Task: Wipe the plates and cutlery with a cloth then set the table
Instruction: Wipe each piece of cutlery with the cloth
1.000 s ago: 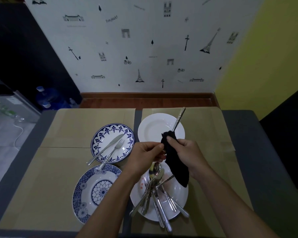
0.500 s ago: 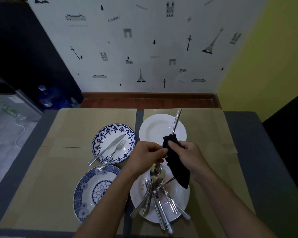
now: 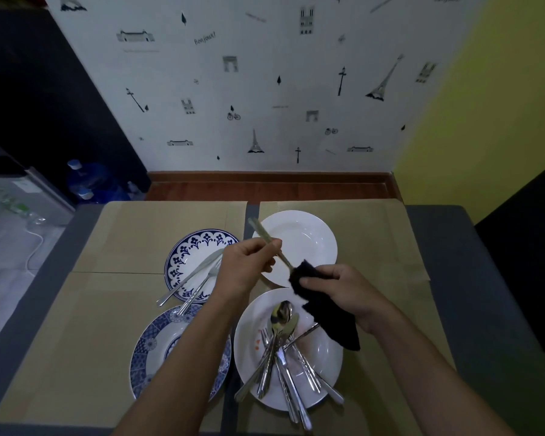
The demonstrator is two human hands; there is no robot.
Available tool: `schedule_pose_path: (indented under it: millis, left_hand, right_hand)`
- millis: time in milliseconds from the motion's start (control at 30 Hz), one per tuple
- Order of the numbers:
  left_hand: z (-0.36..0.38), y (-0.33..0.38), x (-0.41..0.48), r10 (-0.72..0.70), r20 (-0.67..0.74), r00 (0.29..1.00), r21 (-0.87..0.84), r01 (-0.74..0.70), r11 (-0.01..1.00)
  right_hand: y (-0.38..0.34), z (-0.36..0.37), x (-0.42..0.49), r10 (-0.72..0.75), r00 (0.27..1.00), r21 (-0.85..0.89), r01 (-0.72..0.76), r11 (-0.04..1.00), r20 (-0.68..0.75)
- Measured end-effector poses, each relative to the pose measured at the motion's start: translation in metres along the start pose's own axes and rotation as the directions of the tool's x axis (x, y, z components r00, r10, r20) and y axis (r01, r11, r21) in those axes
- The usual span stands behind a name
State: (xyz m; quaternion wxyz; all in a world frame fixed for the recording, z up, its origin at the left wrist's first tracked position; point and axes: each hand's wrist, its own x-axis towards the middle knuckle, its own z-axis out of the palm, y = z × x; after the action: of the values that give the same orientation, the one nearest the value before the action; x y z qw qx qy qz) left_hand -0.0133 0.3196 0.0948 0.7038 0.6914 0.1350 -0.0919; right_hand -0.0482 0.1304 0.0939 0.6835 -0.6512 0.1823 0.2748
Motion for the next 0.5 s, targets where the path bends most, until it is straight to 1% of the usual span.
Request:
schedule_pose_path:
  millis: [33, 100, 133, 167, 267, 333, 367, 500]
  left_hand:
    - [-0.001, -0.001, 0.0, -0.036, -0.014, 0.999, -0.077, 0.035, 0.996]
    - [-0.005, -0.004, -0.003, -0.089, -0.018, 0.996, -0.222, 0.083, 0.972]
    - [-0.006, -0.004, -0.005, -0.099, -0.009, 0.995, -0.255, 0.093, 0.962]
    - [-0.007, -0.005, -0.007, -0.096, 0.013, 0.995, -0.248, 0.097, 0.964]
    - [-0.004, -0.01, -0.013, -0.08, 0.117, 0.99, -0.108, 0.092, 0.99]
    - [0.001, -0.014, -0.015, -0.072, 0.153, 0.986, -0.029, 0.078, 0.997]
    - [0.003, -0.016, -0.016, -0.062, 0.159, 0.985, -0.01, 0.065, 0.998]
    - [0.005, -0.018, -0.015, -0.044, 0.145, 0.988, 0.005, 0.044, 0.999]
  right_hand:
    - [0.0, -0.003, 0.002, -0.007, 0.998, 0.056, 0.011, 0.998, -0.066]
    - [-0.002, -0.008, 0.004, -0.041, 0.977, 0.164, 0.077, 0.984, -0.211]
    - [-0.003, -0.011, 0.006, -0.058, 0.957, 0.207, 0.12, 0.971, -0.285]
    - [-0.003, -0.013, 0.009, -0.074, 0.932, 0.238, 0.167, 0.957, -0.355]
    - [-0.004, -0.013, 0.017, -0.093, 0.86, 0.274, 0.259, 0.926, -0.502]
    - [-0.005, -0.01, 0.021, -0.104, 0.834, 0.271, 0.291, 0.918, -0.542]
    - [-0.005, -0.008, 0.022, -0.108, 0.833, 0.275, 0.298, 0.914, -0.542]
    - [-0.007, -0.003, 0.026, -0.075, 0.877, 0.327, 0.255, 0.91, -0.475]
